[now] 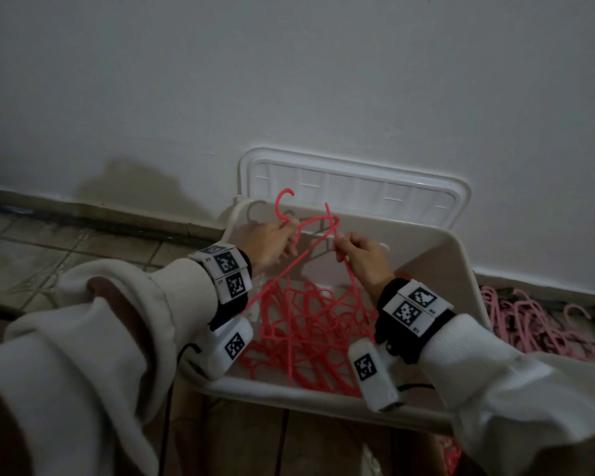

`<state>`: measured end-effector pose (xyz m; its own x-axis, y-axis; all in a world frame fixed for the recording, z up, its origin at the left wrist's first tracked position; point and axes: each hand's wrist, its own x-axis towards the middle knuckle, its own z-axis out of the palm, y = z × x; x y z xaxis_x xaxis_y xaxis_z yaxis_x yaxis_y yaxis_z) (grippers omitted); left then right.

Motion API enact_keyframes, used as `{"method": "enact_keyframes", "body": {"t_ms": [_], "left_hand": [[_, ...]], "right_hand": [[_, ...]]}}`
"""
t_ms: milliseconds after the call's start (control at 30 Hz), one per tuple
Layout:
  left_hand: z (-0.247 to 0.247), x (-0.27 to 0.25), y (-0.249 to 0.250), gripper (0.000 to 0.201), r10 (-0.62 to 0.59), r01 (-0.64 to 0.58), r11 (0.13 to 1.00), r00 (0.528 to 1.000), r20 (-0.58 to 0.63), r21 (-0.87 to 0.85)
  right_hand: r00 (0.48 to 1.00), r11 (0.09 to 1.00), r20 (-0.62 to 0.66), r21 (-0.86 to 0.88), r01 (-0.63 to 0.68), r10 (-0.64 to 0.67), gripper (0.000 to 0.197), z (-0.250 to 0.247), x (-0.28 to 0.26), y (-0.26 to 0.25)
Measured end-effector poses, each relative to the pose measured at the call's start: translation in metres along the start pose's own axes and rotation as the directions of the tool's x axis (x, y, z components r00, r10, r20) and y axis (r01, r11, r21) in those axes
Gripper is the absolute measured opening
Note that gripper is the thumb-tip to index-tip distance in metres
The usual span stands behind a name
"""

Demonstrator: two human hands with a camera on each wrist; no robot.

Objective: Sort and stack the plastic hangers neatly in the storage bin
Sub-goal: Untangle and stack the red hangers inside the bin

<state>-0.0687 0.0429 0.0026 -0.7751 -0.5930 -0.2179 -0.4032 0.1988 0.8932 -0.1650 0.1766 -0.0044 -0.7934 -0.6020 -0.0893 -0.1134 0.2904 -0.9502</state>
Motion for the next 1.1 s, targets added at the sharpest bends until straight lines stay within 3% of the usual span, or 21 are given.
{"method": "enact_keyframes", "body": {"t_ms": [167, 300, 433, 667, 767, 867, 1000, 1100], "left_hand": [[0.002, -0.005, 0.0, 0.027, 0.069, -0.065, 0.995, 0.996, 0.055, -0.069], [-0.004, -0.001, -0.01, 0.039, 0.127, -0.131, 0.99, 0.988, -0.082, -0.042], [-0.016, 0.002, -0.012, 0.041, 0.064, -0.075, 0.995, 0.986, -0.152, -0.067], [-0.01, -0.006, -0.008, 0.037, -0.075, 0.079, 0.991, 0.996, 0.046, -0.107], [-0.011, -0.011, -0.004, 0.025, -0.03, 0.038, 0.987, 0.998, 0.057, -0.155], [-0.014, -0.014, 0.001, 0.03, -0.013, 0.03, 0.981, 0.996, 0.087, -0.19], [-0.015, -0.015, -0.003, 0.017, 0.128, -0.104, 0.978, 0.984, 0.123, -0.18], [-0.018, -0.015, -0.013, 0.019, 0.106, -0.088, 0.985, 0.988, 0.112, -0.151]], "right_hand": [[0.997, 0.989, 0.078, 0.143, -0.029, 0.018, 0.033, 0.025, 0.002, 0.001], [1.0, 1.0, 0.025, 0.006, -0.005, 0.005, 0.038, 0.046, 0.003, 0.007], [1.0, 0.999, 0.027, -0.052, -0.004, 0.006, 0.04, 0.057, -0.006, 0.008], [0.996, 0.996, -0.067, 0.064, 0.064, -0.06, 0.03, 0.055, -0.003, 0.0], [0.991, 0.99, 0.0, 0.05, 0.133, -0.133, 0.026, 0.056, -0.003, -0.006], [0.988, 0.989, 0.052, 0.037, 0.143, -0.145, 0.027, 0.056, 0.001, -0.014], [0.968, 0.984, 0.182, -0.011, 0.179, -0.174, 0.021, 0.059, 0.008, -0.015], [0.954, 0.984, 0.268, -0.074, 0.164, -0.139, 0.017, 0.059, 0.008, -0.01]]}}
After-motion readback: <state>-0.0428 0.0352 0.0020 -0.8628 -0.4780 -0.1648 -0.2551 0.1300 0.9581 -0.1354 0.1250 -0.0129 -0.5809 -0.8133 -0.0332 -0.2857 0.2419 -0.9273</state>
